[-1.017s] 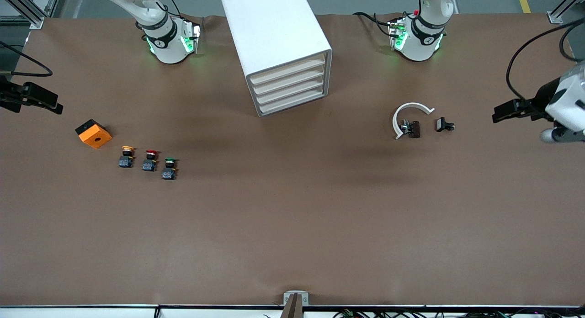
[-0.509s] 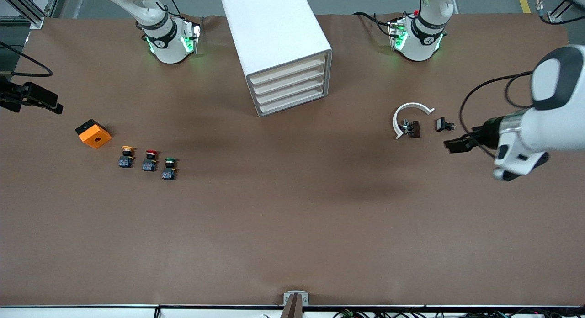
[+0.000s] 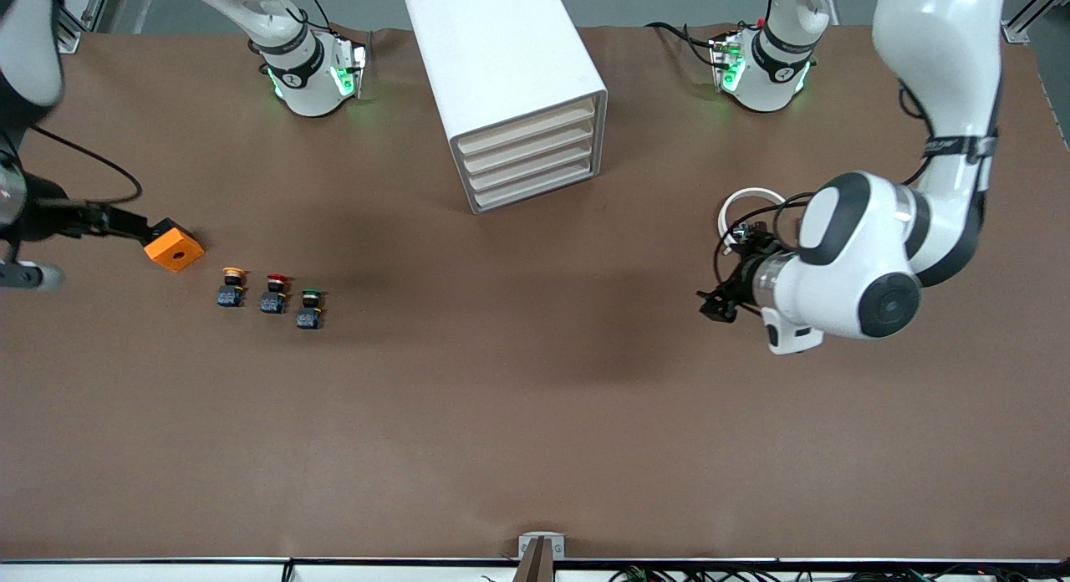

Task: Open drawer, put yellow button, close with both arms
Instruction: 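Grasp the yellow button with the right gripper while the left gripper approaches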

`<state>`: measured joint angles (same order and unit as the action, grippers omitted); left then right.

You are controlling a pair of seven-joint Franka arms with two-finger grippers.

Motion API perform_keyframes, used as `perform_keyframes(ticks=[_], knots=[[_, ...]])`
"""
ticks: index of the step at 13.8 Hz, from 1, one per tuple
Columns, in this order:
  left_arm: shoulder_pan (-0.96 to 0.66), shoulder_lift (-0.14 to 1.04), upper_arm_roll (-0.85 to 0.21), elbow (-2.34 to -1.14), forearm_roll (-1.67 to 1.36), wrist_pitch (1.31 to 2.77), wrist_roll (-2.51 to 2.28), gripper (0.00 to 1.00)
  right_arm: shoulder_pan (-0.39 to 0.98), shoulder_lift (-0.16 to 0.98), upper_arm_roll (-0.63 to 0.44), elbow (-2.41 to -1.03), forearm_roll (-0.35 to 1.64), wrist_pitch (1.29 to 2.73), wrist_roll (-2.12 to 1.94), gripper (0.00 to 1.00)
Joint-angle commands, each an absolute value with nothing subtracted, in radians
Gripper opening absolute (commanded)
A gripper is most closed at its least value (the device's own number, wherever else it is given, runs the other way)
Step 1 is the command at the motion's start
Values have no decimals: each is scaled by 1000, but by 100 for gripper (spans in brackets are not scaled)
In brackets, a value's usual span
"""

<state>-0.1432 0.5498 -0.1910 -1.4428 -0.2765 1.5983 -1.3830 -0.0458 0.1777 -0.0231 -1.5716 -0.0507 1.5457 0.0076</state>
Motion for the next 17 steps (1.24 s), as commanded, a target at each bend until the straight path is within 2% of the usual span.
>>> perform_keyframes(ticks=[1,4,6,9,12,17], knots=[[-152,636,-186,-1359,-426,1582,-1604,100,-119,158,-5,-1800,-72,1766,-6,100],[-153,686,-187,-1361,-611,1580,-1744,100,-138,172,-5,-2053,-72,2099,-6,100],[-164,687,-187,-1370,-676,1560,-1747,100,-141,248,-5,-2088,-74,2192,-8,100],[-173,695,-187,-1371,-678,1384,-1747,100,-172,426,-5,-2086,-90,2379,-9,100],[-173,707,-187,-1374,-702,1273,-1764,100,-210,477,-5,-2088,-100,2418,-106,100],[-188,798,-186,-1370,-851,1272,-1816,100,-204,486,-3,-2094,-98,2410,-100,100]])
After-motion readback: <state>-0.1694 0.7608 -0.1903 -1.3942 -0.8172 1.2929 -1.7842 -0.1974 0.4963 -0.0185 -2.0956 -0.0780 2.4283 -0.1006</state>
